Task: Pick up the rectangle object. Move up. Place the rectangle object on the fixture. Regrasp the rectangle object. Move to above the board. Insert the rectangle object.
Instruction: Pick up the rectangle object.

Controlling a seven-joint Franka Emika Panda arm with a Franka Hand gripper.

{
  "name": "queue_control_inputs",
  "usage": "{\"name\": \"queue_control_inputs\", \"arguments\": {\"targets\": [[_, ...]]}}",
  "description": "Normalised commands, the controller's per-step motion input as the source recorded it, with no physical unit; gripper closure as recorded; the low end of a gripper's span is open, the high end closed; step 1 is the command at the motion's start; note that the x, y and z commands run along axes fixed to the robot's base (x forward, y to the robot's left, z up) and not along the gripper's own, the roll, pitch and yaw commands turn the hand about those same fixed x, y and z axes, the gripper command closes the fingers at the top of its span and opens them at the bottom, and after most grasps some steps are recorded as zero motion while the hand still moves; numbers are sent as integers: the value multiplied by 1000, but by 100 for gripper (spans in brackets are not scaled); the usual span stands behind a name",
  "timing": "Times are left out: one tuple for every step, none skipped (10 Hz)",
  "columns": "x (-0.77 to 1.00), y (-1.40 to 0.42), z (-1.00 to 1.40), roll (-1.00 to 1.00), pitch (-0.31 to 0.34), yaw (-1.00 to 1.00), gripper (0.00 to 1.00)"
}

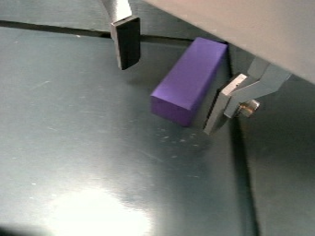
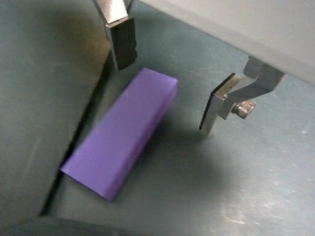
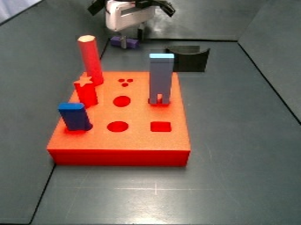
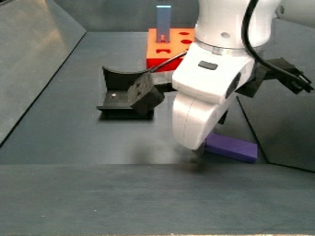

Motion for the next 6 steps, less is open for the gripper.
{"name": "queue_control_inputs", "arguments": {"targets": [[-351,-80,-74,63,-10,43,0],[-103,0,-69,10,-21,49,0],[-74,0,-131,9,-10,34,0],[-46,0,-217,24,-37,17,0],[-34,0,-394,43,-126,26,0],[-51,0,-366,27,-144,11,0]]}}
